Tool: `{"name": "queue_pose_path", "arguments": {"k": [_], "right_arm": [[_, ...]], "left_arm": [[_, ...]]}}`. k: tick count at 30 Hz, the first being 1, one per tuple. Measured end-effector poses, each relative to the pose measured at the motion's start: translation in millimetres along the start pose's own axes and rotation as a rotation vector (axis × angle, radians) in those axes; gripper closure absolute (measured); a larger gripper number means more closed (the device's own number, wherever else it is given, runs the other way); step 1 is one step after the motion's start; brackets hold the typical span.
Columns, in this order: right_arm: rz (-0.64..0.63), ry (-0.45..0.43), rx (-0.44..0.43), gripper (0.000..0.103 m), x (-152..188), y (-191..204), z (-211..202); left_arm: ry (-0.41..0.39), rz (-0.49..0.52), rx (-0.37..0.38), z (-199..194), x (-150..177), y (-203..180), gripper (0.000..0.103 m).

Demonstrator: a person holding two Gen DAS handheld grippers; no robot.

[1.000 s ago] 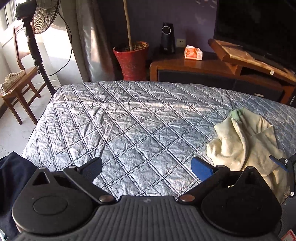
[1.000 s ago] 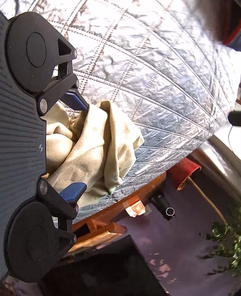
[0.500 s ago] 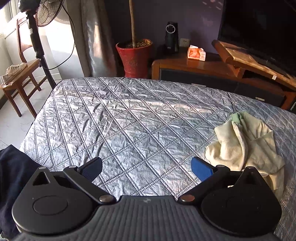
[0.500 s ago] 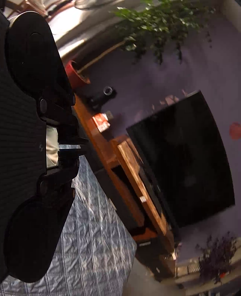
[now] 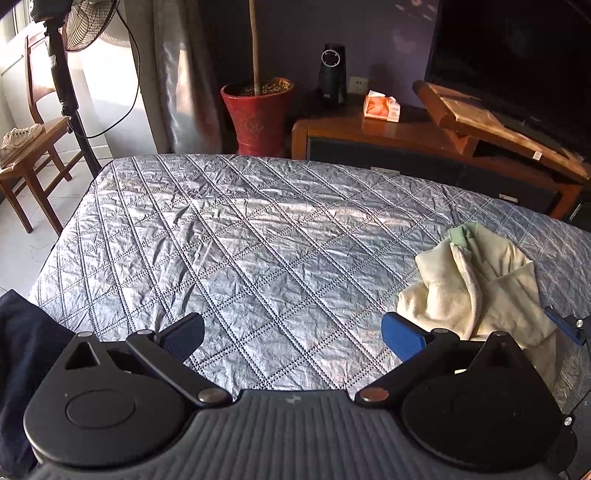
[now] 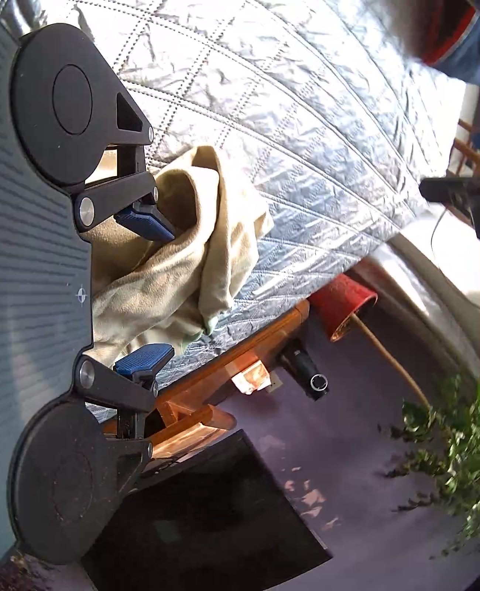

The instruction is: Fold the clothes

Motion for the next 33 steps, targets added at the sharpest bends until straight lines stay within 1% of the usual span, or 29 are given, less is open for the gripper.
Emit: {"name": "queue_pose_path", "arguments": {"k": [4, 8, 9, 10, 11, 12, 13, 15, 16, 17, 18, 20, 21, 22, 23, 24, 25, 26, 27, 28, 29, 30, 31, 32, 33], "right_arm": [[-0.053, -0.027, -0.015, 0.035, -10, 16, 2], [-0.114, -0.025, -0.049, 0.036, -20, 27, 25], [-0.118, -0.025, -0.062, 0.051, -22, 29, 27], [-0.122, -0.025, -0.075, 0.102, -24, 31, 29], [-0.068, -0.049, -0.090, 0.099, -26, 26, 27], [0.074, -0.086, -0.100, 0.100, -27, 10, 19], [0.246, -0.115, -0.091, 0.100, -23, -13, 9], [0.530, -0.158, -0.054, 0.100, -11, -55, -7], [0.716, -0.197, -0.038, 0.100, 4, -82, -18], [0.870, -0.232, -0.003, 0.100, 20, -104, -29], [0.995, -0.263, 0.039, 0.100, 34, -122, -39], [1.215, -0.338, 0.162, 0.100, 68, -154, -64], [1.300, -0.359, 0.251, 0.100, 85, -165, -77], [1.375, -0.355, 0.358, 0.100, 105, -176, -89], [1.441, -0.300, 0.482, 0.100, 128, -183, -96], [1.509, -0.191, 0.609, 0.094, 153, -188, -98], [1.578, -0.064, 0.735, 0.078, 179, -190, -99], [1.662, 0.028, 0.779, 0.067, 202, -190, -99], [1.755, 0.102, 0.781, 0.057, 224, -187, -99], [1.817, 0.108, 0.785, 0.058, 236, -181, -104], [1.750, 0.079, 0.760, 0.057, 224, -172, -107], [1.626, 0.051, 0.720, 0.054, 204, -162, -107], [1.501, 0.024, 0.679, 0.045, 183, -153, -108], [1.398, -0.006, 0.617, 0.037, 162, -143, -105], [1.313, -0.036, 0.472, 0.018, 139, -129, -95]], "left_arm": [[0.006, -0.012, 0.005, 1, 0, 1, 0.001], [0.008, 0.004, 0.002, 2, 1, -4, 0.001], [0.009, 0.007, 0.002, 2, 1, -5, 0.001], [0.011, 0.008, 0.003, 3, 1, -6, 0.001], [0.011, 0.009, 0.004, 3, 1, -6, 0.001], [0.010, 0.008, 0.004, 3, 1, -6, 0.001], [0.010, 0.007, 0.004, 4, 1, -6, 0.001], [0.012, 0.007, 0.005, 4, 2, -7, 0.001], [0.012, 0.009, 0.004, 4, 2, -7, 0.001], [0.013, 0.011, 0.004, 4, 2, -7, 0.001], [0.013, 0.013, 0.002, 4, 2, -7, 0.001], [0.014, 0.013, 0.001, 4, 2, -7, 0.001], [0.014, 0.011, 0.002, 4, 2, -7, 0.001], [0.014, 0.008, 0.003, 4, 2, -7, 0.001], [0.014, 0.006, 0.005, 4, 2, -6, 0.001], [0.013, 0.004, 0.006, 4, 1, -6, 0.001], [0.012, 0.003, 0.007, 4, 1, -6, 0.001], [0.011, 0.003, 0.009, 4, 1, -6, 0.001], [0.011, 0.003, 0.010, 4, 1, -6, 0.001], [0.010, 0.004, 0.010, 4, 1, -6, 0.001], [0.010, 0.004, 0.008, 4, 0, -6, 0.001], [0.010, 0.004, 0.007, 5, 0, -7, 0.001], [0.010, 0.004, 0.006, 5, 0, -7, 0.001], [0.009, 0.004, 0.005, 5, 0, -7, 0.001], [0.008, 0.004, 0.005, 5, 0, -8, 0.001]]}}
Point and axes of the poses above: each gripper's, at about its wrist camera, not at the fingertips, and z roughly the way its jaws point, y to its left, x to its underside, the point moved 1 cm from there along z, roughly the way its jaws point, and after that the axes turned 4 degrees about -y, right-handed, at the moved point
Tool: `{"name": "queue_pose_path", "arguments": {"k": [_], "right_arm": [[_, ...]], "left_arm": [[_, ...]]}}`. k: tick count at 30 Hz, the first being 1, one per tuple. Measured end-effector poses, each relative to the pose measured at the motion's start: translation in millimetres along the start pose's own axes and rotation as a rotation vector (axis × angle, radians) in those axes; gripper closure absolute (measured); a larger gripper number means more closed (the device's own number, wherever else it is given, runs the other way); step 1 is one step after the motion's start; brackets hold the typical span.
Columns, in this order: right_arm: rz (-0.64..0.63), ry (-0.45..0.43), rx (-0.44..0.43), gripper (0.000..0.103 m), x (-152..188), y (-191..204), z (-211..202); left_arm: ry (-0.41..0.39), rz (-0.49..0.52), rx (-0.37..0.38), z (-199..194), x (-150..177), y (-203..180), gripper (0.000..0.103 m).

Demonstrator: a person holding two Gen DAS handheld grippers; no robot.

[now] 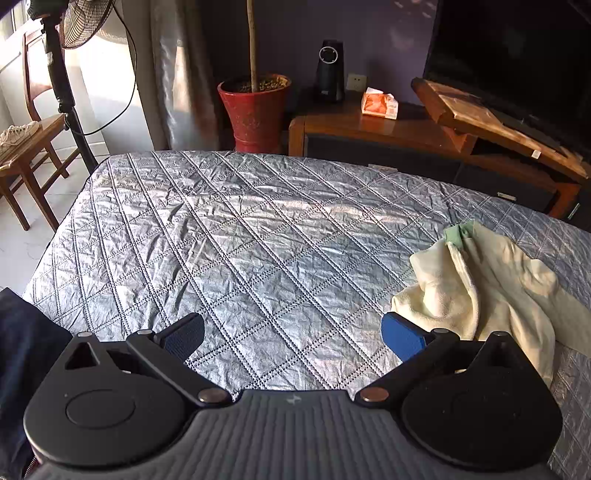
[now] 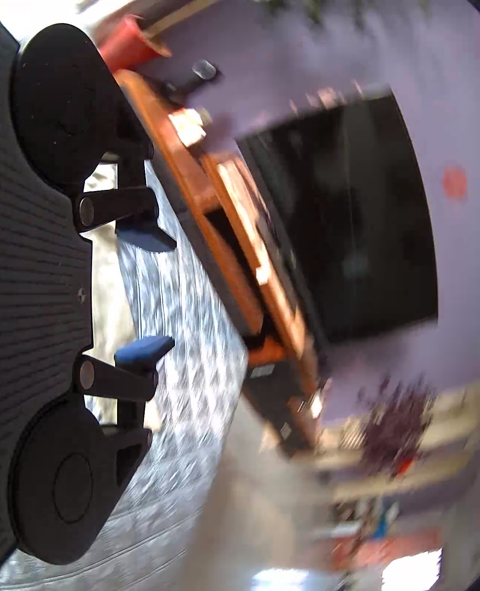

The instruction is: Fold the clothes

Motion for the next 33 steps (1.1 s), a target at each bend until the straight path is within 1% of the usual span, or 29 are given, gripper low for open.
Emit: {"name": "queue_pose_path", "arguments": {"k": [1, 2, 3, 4, 5, 6, 8, 9, 10, 12, 13, 14, 15, 16, 17, 19, 23, 25, 27, 28, 29, 30, 31, 32, 33], "right_arm": [[-0.089, 0.064, -0.158, 0.015, 11, 30, 1], [-0.151, 0.129, -0.265, 0.017, 21, 54, 3], [-0.207, 0.194, -0.348, 0.026, 34, 80, 5], [-0.267, 0.258, -0.433, 0.039, 48, 109, 8], [-0.315, 0.288, -0.480, 0.043, 61, 131, 9], [-0.356, 0.302, -0.509, 0.046, 73, 150, 9], [-0.410, 0.356, -0.538, 0.046, 98, 181, 13], [-0.426, 0.376, -0.536, 0.041, 109, 192, 16], [-0.437, 0.391, -0.528, 0.037, 120, 202, 19], [-0.450, 0.382, -0.481, 0.037, 130, 207, 25], [-0.438, 0.377, -0.461, 0.044, 131, 204, 29], [-0.418, 0.374, -0.449, 0.056, 131, 202, 33], [-0.385, 0.382, -0.448, 0.089, 130, 199, 38], [-0.346, 0.395, -0.454, 0.099, 129, 196, 45], [-0.306, 0.403, -0.467, 0.100, 126, 196, 48], [-0.168, 0.375, -0.544, 0.101, 107, 197, 48], [0.013, 0.274, -0.645, 0.100, 52, 226, 50], [0.062, 0.213, -0.713, 0.100, 31, 239, 52], [0.080, 0.186, -0.791, 0.099, 17, 252, 59], [0.069, 0.193, -0.833, 0.093, 14, 261, 64], [0.036, 0.232, -0.858, 0.089, 16, 269, 69], [-0.010, 0.291, -0.836, 0.067, 20, 273, 73], [-0.057, 0.353, -0.794, 0.038, 25, 276, 77], [-0.072, 0.346, -0.759, 0.034, 28, 268, 71], [-0.059, 0.306, -0.748, 0.034, 29, 254, 62]], "left_arm": [[-0.001, 0.001, -0.001, 0, 0, 0, 0.001], [-0.002, 0.003, -0.002, 0, 0, 0, 0.001], [-0.003, 0.004, -0.004, 0, 0, 0, 0.001], [-0.004, 0.004, -0.006, 0, -1, 0, 0.001], [-0.004, 0.001, -0.007, 0, -1, 1, 0.001], [-0.004, -0.003, -0.006, 0, -1, 2, 0.001], [-0.003, -0.012, 0.000, 0, -2, 5, 0.001], [-0.004, -0.015, 0.002, -1, -2, 7, 0.001], [-0.005, -0.018, 0.004, -2, -2, 8, 0.001], [-0.008, -0.026, 0.006, -4, -3, 11, 0.001], [-0.010, -0.032, 0.008, -5, -3, 13, 0.001], [-0.011, -0.037, 0.009, -5, -3, 15, 0.001], [-0.012, -0.043, 0.010, -6, -4, 16, 0.001], [-0.013, -0.049, 0.011, -7, -5, 17, 0.001], [-0.016, -0.054, 0.013, -8, -6, 18, 0.001], [-0.024, -0.066, 0.016, -10, -7, 20, 0.001], [-0.039, -0.100, 0.017, -12, -9, 25, 0.001], [-0.043, -0.123, 0.020, -13, -10, 30, 0.001], [-0.045, -0.147, 0.027, -14, -11, 34, 0.001], [-0.047, -0.158, 0.030, -15, -12, 36, 0.001], [-0.049, -0.164, 0.029, -15, -12, 38, 0.001], [-0.044, -0.152, 0.017, -14, -11, 36, 0.002], [-0.034, -0.126, -0.006, -12, -11, 33, 0.001], [-0.029, -0.110, -0.016, -11, -10, 31, 0.001], [-0.028, -0.103, -0.015, -11, -10, 30, 0.001]]}}
Point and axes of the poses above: each gripper's, at about its wrist camera, not at the fingertips, and z roughly the way its jaws point, y to its left, x to its underside, the point moved 1 cm from there along z, roughly the way its jaws point, and after that the axes turned 4 degrees about -y, right-handed, at the moved point
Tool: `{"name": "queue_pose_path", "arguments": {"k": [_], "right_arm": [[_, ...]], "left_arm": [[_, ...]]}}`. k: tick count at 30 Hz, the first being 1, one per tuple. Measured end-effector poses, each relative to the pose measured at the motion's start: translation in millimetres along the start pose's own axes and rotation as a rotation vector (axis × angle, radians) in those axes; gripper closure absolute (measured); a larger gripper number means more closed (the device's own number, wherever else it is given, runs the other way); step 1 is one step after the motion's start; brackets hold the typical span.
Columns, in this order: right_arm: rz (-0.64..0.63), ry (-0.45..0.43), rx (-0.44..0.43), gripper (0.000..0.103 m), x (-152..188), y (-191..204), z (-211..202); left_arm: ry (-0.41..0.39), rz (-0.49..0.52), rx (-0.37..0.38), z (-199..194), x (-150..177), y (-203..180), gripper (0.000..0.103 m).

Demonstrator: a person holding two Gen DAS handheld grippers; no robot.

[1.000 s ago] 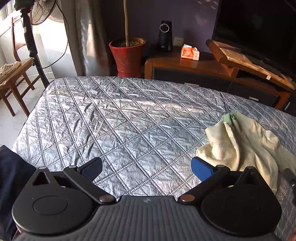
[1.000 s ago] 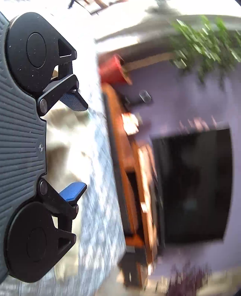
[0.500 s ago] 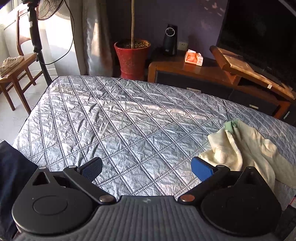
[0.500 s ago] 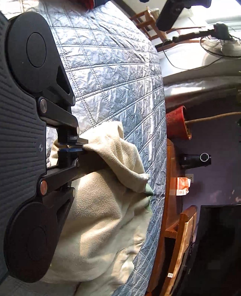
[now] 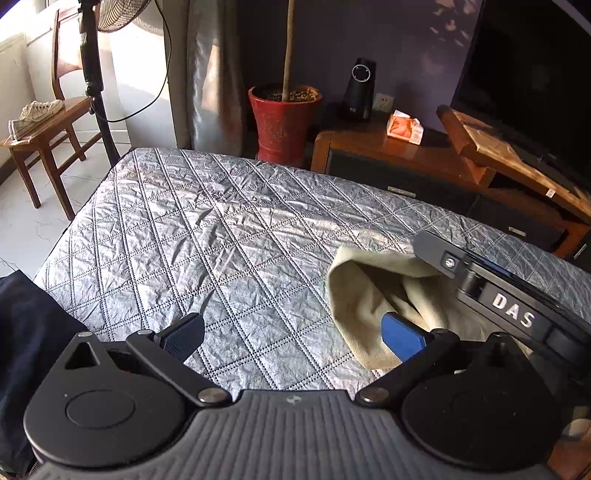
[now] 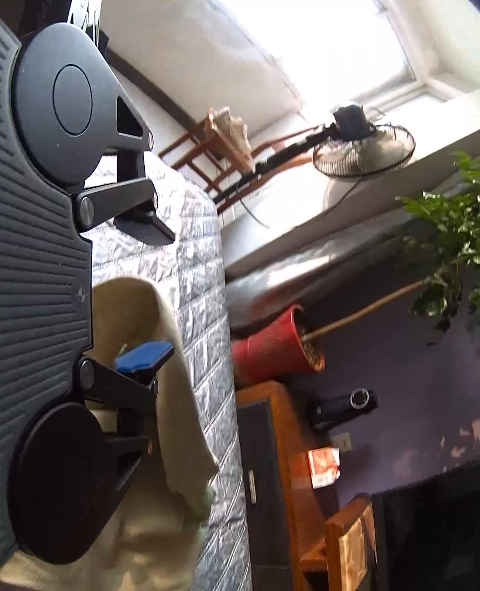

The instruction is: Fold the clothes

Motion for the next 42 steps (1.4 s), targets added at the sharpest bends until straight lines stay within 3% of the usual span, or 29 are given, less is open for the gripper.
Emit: {"name": "queue_pose_path", "arguments": {"k": [3, 4, 6, 9, 13, 19, 20, 22, 23, 28, 31, 35, 37, 38, 40, 42], "right_arm": [[-0.002, -0.113, 0.099, 0.031, 24, -22, -60], [-0.016, -0.110, 0.142, 0.029, 31, -30, -74], [-0.130, -0.029, 0.225, 0.030, 49, -35, -96], [-0.252, 0.073, 0.205, 0.030, 84, -19, -121], [-0.489, 0.217, 0.163, 0.032, 134, 22, -109], [-0.530, 0.354, 0.208, 0.030, 162, 18, -70], [-0.509, 0.350, 0.212, 0.033, 162, 14, -70], [-0.451, 0.323, 0.220, 0.083, 157, 6, -74], [-0.426, 0.308, 0.222, 0.089, 154, 2, -78], [-0.386, 0.206, 0.252, 0.091, 122, -10, -114], [-0.365, 0.080, 0.269, 0.091, 90, -15, -161], [-0.325, -0.030, 0.383, 0.090, 58, -41, -219], [-0.376, 0.022, 0.601, 0.079, 57, -64, -226], [-0.398, 0.023, 0.658, 0.079, 58, -69, -230], [-0.431, -0.010, 0.705, 0.079, 59, -71, -241], [-0.473, -0.072, 0.629, 0.078, 61, -51, -246]], "left_arm": [[-0.014, -0.010, 0.028, -6, -1, 1, 0.001], [-0.021, -0.013, 0.034, -8, -2, 2, 0.001], [-0.023, -0.013, 0.034, -8, -2, 3, 0.001], [-0.013, -0.018, 0.024, -3, -1, 3, 0.001], [-0.004, -0.016, 0.024, 0, 1, 0, 0.001], [0.019, 0.026, 0.022, 4, 3, -8, 0.001], [0.020, 0.029, 0.021, 4, 3, -8, 0.001], [0.020, 0.035, 0.020, 4, 3, -9, 0.001], [0.020, 0.038, 0.020, 4, 4, -9, 0.001], [0.024, 0.021, 0.017, 6, 4, -5, 0.001], [0.028, 0.010, 0.019, 6, 3, -3, 0.001], [0.024, 0.011, 0.024, 3, 3, -4, 0.001], [0.025, 0.014, 0.025, 4, 4, -5, 0.001], [0.026, 0.018, 0.024, 4, 4, -7, 0.001], [0.028, 0.028, 0.021, 5, 5, -9, 0.001], [0.028, 0.037, 0.019, 6, 6, -13, 0.001]]}}
Point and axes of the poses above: each gripper's, at about its wrist camera, not at the fingertips, and z roughly the way its jaws point, y to its left, x to its underside, the point moved 1 cm from there along z, roughly the way its jaws point, and after that the axes turned 4 degrees about -y, right-handed, at the moved point
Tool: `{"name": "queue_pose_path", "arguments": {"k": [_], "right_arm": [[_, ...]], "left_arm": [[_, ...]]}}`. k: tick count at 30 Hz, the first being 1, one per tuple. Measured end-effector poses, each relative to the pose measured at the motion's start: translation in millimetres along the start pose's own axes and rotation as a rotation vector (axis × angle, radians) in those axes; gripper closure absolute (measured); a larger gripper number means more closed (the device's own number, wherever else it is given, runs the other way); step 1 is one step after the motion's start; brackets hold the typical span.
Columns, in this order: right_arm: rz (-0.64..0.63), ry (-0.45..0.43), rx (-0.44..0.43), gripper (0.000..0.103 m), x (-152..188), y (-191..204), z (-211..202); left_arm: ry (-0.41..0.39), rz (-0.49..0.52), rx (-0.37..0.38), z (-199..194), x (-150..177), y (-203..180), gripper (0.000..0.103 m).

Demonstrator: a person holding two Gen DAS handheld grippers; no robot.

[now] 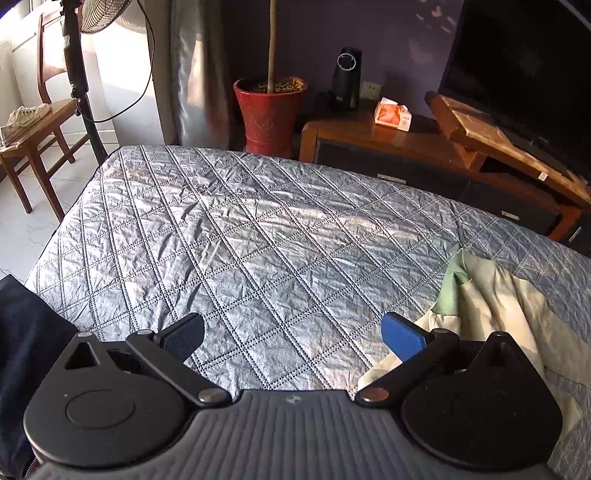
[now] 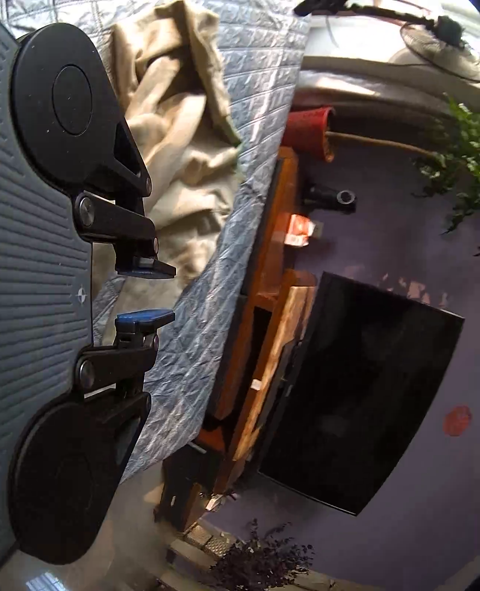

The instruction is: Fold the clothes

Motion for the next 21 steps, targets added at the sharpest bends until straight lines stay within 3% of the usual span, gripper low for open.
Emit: {"name": "queue_pose_path", "arguments": {"k": [2, 3, 4, 6, 10, 13, 15, 17, 19, 21], "right_arm": [[-0.060, 0.021, -0.212, 0.064, -4, 31, 2], [-0.093, 0.057, -0.314, 0.039, -2, 51, 8], [-0.123, 0.083, -0.406, 0.028, 2, 72, 15], [-0.174, 0.127, -0.516, 0.028, 12, 111, 28], [-0.200, 0.182, -0.635, 0.030, 26, 158, 59], [-0.243, 0.278, -0.682, 0.026, 45, 183, 84], [-0.246, 0.283, -0.680, 0.020, 54, 188, 93], [-0.194, 0.289, -0.682, 0.030, 54, 184, 96], [-0.109, 0.300, -0.662, 0.085, 48, 174, 95], [0.052, 0.303, -0.673, 0.085, 39, 157, 102]], "left_arm": [[0.000, 0.004, 0.001, 1, 0, -2, 0.001], [0.000, 0.005, 0.002, 1, 0, -3, 0.001], [-0.002, 0.006, 0.002, 0, 0, -3, 0.001], [-0.007, 0.011, -0.002, -1, 0, -3, 0.001], [-0.012, 0.004, -0.013, 0, -4, 3, 0.001], [-0.013, -0.019, -0.006, -1, -6, 10, 0.001], [-0.016, -0.031, -0.006, -3, -7, 15, 0.001], [-0.017, -0.043, -0.007, -4, -8, 20, 0.001], [-0.018, -0.056, -0.008, -4, -9, 24, 0.001], [-0.019, -0.072, -0.005, -4, -10, 27, 0.001]]}}
Point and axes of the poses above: each gripper's, at about its wrist camera, not at the fingertips, and z roughly the way its jaws point, y to its left, x to its underside, the point moved 1 cm from there along z, roughly the way its jaws point, and after that the axes turned 4 degrees about -y, right-handed, at the moved point
